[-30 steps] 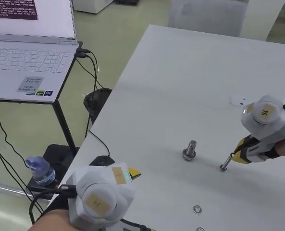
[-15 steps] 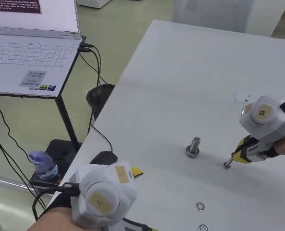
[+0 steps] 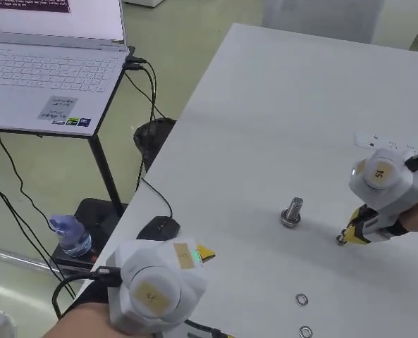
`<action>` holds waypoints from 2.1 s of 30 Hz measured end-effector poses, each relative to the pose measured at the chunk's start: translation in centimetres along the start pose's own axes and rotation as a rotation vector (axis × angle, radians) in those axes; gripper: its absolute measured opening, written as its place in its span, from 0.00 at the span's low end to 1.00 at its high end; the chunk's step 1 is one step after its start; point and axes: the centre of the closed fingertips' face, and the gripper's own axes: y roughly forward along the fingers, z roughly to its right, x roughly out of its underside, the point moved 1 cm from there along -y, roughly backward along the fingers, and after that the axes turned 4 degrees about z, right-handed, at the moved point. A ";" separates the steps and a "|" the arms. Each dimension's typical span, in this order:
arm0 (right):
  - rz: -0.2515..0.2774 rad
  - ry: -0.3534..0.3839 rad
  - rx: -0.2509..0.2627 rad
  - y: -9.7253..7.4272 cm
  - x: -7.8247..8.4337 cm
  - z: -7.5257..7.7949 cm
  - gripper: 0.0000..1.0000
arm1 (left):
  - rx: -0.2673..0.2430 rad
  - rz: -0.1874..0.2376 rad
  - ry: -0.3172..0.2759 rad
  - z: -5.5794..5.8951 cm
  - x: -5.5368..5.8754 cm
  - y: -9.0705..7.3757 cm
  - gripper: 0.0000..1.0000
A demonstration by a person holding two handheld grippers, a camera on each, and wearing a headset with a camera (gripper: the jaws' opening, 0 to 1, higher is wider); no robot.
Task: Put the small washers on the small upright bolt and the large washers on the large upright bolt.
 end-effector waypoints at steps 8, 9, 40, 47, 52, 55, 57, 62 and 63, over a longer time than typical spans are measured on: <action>-0.017 -0.019 -0.005 0.8 0.0 -0.3 0.13 | -0.004 -0.015 -0.004 -0.1 0.8 -0.5 0.76; -0.020 -0.024 -0.006 0.9 0.0 -0.3 0.13 | -0.005 -0.016 -0.004 -0.1 0.8 -0.5 0.76; -0.022 -0.015 0.003 0.9 -0.2 0.0 0.18 | -0.013 -0.016 -0.004 0.0 1.0 -1.2 0.75; -0.020 -0.022 0.000 0.2 -0.2 -0.1 0.22 | -0.018 -0.014 -0.004 0.1 0.8 -1.3 0.75; 0.002 -0.038 -0.003 -0.5 -1.0 -0.4 0.23 | -0.022 -0.009 0.002 0.0 0.5 -1.5 0.75; 0.011 -0.053 0.001 -0.9 -1.5 -0.6 0.23 | -0.021 -0.010 0.008 0.0 0.4 -1.5 0.75; 0.021 -0.061 -0.002 -1.2 -1.9 -0.9 0.23 | -0.022 -0.007 0.007 0.0 0.2 -1.6 0.75; 0.043 -0.087 -0.006 -2.0 -3.0 -1.8 0.23 | -0.025 -0.006 0.013 -0.1 -0.1 -1.8 0.74; 0.049 -0.090 -0.008 -2.1 -3.2 -2.1 0.23 | -0.027 -0.005 0.015 -0.1 -0.2 -1.9 0.74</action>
